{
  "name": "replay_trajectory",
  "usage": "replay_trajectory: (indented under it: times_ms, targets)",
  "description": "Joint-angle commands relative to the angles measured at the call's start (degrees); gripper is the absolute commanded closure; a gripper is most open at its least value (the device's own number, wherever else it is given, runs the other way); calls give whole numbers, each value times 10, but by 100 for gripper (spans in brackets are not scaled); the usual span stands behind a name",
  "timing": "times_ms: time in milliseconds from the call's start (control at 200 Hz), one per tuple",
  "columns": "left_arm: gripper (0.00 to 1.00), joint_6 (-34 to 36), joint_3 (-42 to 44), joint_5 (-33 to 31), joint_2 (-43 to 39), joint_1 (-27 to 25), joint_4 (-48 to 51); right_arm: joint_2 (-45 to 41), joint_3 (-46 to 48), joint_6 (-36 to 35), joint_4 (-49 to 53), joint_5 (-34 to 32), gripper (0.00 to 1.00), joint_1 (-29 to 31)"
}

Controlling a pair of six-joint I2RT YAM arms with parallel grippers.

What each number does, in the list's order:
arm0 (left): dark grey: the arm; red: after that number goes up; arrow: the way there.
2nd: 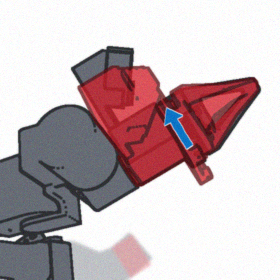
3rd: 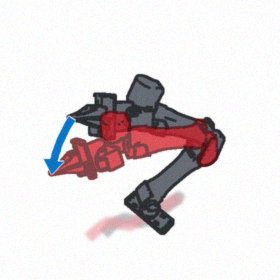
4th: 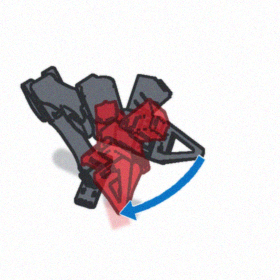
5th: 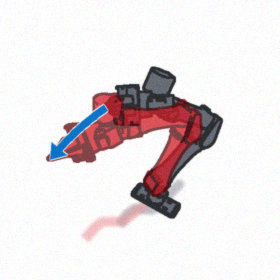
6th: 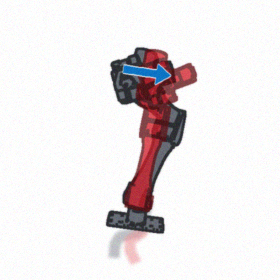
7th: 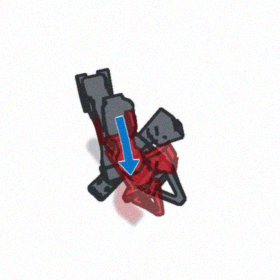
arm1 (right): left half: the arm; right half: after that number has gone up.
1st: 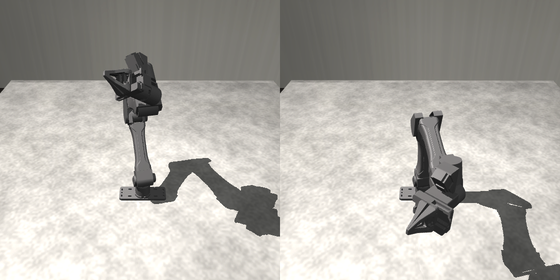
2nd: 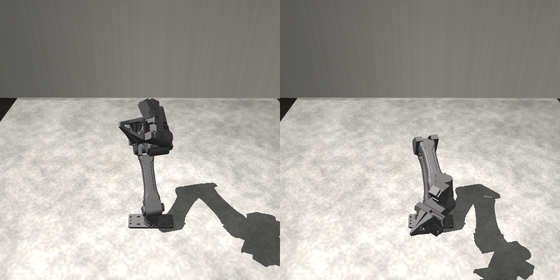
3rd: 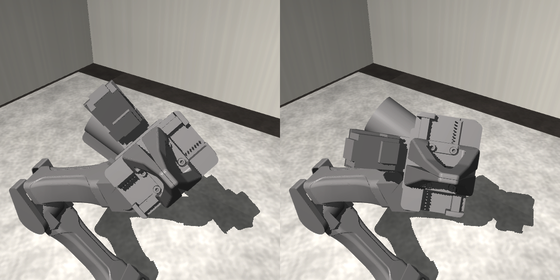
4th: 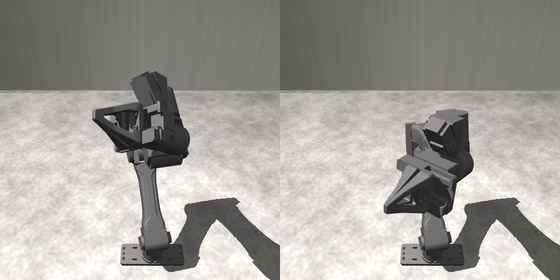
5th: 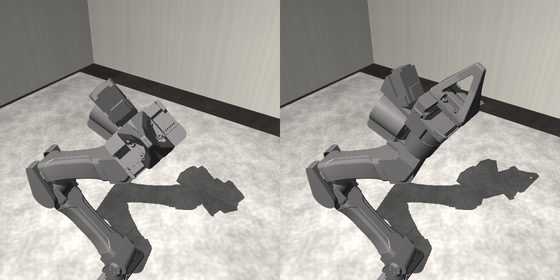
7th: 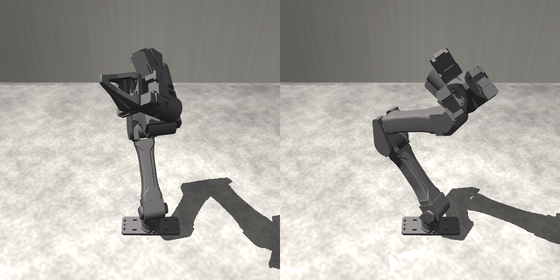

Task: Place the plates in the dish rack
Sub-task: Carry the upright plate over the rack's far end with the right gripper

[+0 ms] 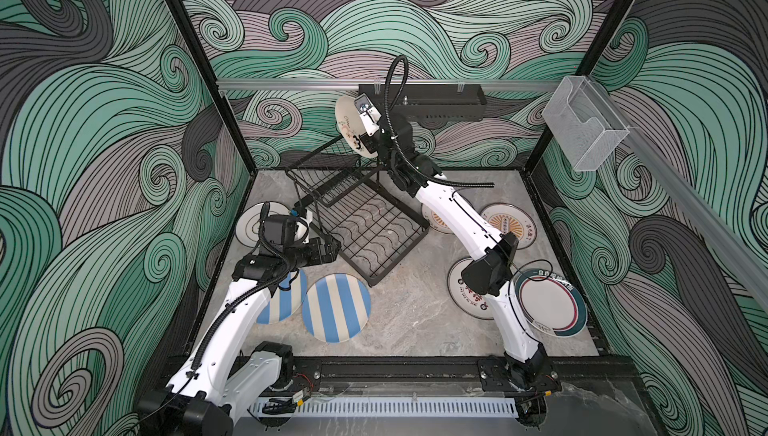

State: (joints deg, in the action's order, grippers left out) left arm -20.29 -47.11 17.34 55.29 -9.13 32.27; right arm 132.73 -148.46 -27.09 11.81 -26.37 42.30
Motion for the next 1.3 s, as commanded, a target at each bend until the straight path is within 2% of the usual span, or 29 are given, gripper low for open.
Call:
replay_trajectory:
  times_ms: [0,445,931,1296]
  targets:
    - [1,-14,0,4,-3,2,-9,-10,-26,-17,-102,-26,100,0]
    - [1,-12,1,3,2,2,-7,-1,-64,-69,-136,-26,100,4]
    - [2,-9,3,3,-4,2,-5,10,-53,-93,-149,-31,100,3]
    - [1,-9,3,3,-3,2,-6,10,-25,-110,-156,-8,100,-4]
